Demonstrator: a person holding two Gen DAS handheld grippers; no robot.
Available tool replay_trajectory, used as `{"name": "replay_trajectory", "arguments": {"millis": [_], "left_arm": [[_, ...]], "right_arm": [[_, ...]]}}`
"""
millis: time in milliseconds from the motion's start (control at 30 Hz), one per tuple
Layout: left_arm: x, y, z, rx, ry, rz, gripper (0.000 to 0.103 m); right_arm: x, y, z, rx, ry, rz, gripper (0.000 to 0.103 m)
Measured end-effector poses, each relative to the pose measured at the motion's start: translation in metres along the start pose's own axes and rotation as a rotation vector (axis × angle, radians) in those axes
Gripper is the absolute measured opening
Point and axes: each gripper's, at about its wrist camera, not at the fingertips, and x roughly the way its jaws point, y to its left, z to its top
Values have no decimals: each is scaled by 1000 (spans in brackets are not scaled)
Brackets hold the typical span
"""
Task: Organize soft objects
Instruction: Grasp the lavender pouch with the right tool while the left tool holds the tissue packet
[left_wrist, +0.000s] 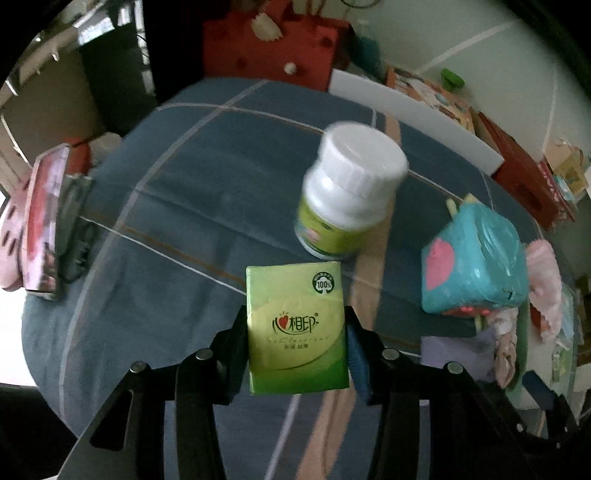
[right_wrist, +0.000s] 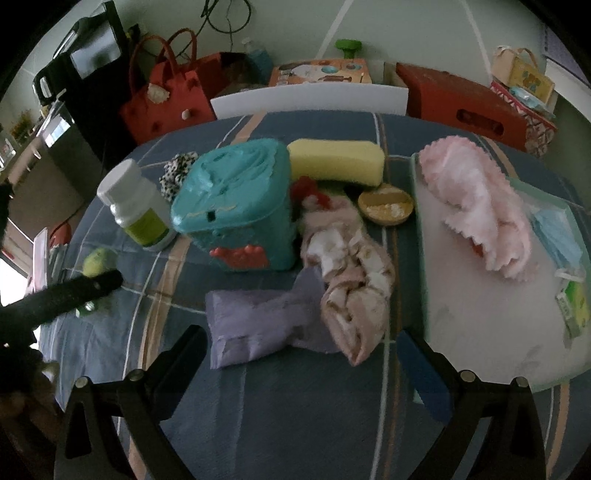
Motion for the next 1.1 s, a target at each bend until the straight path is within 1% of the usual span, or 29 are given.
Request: {"name": "replay_trajectory", "arguments": {"millis": [100,133,233,333,467,567,667,767,900,1100], "left_arm": [[-5,11,5,-10,-5,17,48],[-1,8,11,-10,1,17,48],[4,11,12,-10,21,-18,48],[3,11,7,2,27,-25,49],[1,10,7,-4,24,-40,49],[-1,14,8,-10,20,-38,49],[-1,17,9,-13,18,-36,49],[-1,16,9,-9,17,-34,49],[-2,14,8,-1,17,-27,49],[-3,11,8,7,14,-11,49]], "right_arm": [[7,9,-4,-26,25,-8,103],[9,11,-5,-32,36,-8,103],[17,16,-10,-36,68,6,103],[23,18,-11,-16,83,25,103],[27,11,-4,76,68,68,103],[32,-3,2,185,51,83,103],[33,-12,5,257,37,84,103],[34,-18,8,290,18,70,103],[39,-16,13,272,24,33,103],[52,-1,14,208,38,-21,103]]}}
